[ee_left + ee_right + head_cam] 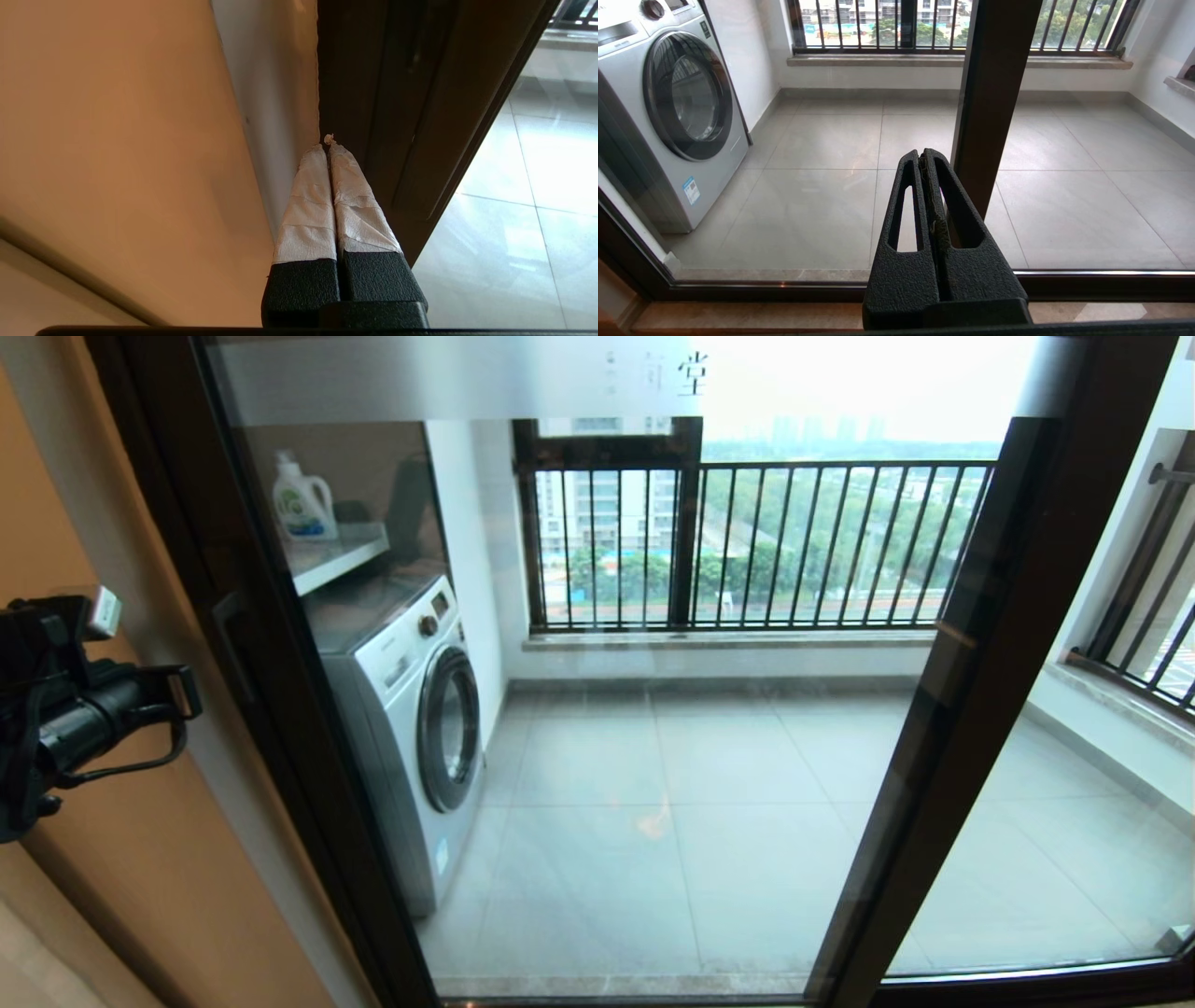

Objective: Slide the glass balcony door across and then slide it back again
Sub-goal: Close the slid door

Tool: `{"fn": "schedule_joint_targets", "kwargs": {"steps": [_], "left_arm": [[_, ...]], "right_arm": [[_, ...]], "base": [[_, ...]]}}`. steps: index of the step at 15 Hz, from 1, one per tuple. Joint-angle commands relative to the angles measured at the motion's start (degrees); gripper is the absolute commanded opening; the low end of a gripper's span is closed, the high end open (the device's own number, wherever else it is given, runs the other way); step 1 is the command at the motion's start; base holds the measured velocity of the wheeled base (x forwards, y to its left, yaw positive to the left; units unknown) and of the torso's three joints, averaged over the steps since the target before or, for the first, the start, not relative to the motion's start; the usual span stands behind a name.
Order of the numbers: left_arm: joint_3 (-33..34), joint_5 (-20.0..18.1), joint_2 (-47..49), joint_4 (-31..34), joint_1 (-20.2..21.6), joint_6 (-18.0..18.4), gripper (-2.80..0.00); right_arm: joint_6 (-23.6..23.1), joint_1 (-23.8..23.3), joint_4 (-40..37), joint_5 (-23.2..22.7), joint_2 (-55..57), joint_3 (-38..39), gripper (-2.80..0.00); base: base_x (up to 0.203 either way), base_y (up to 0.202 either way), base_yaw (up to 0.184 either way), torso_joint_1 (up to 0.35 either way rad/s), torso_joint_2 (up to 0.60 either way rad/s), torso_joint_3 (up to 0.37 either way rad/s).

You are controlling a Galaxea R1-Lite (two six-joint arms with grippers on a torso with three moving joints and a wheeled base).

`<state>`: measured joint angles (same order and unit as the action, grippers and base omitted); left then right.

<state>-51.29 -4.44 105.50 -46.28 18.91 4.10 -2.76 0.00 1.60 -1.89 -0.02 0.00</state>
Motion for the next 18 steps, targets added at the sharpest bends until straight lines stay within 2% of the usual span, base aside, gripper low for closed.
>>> {"fn": "schedule_joint_targets", "kwargs": {"steps": [1, 3, 5, 8, 13, 18], "left_arm": [[0.1, -0.3, 4.2, -1.7, -0.3, 0.1, -2.8], [0.5, -0.3, 6.8, -5.7, -1.5, 0.3, -2.8], [-0.3, -0.1, 8.7, -7.0, -2.6, 0.3, -2.8], [-0.4, 0.0, 9.5, -7.2, -3.4, 0.4, -2.8], [-0.7, 0.6, 9.0, -7.2, -7.6, 0.3, -2.8], [-3.4, 3.8, 9.2, -6.9, -12.2, 0.4, -2.8]], "right_arm": [[-0.1, 0.0, 0.0, 0.0, 0.0, 0.7, -2.8], [-0.1, 0.0, 0.1, 0.0, 0.0, 0.7, -2.8], [-0.1, 0.0, 0.1, 0.0, -0.1, 0.7, -2.8], [-0.1, 0.0, 0.1, 0.0, -0.1, 0.7, -2.8], [-0.1, 0.0, 0.0, 0.0, 0.0, 0.7, -2.8], [-0.1, 0.0, 0.0, 0.0, 0.0, 0.7, -2.8]], "base": [[0.0, 0.0, 0.0, 0.0, 0.0, 0.0], [0.0, 0.0, 0.0, 0.0, 0.0, 0.0], [0.0, 0.0, 0.0, 0.0, 0.0, 0.0], [0.0, 0.0, 0.0, 0.0, 0.0, 0.0], [0.0, 0.0, 0.0, 0.0, 0.0, 0.0], [0.0, 0.0, 0.0, 0.0, 0.0, 0.0]]}}
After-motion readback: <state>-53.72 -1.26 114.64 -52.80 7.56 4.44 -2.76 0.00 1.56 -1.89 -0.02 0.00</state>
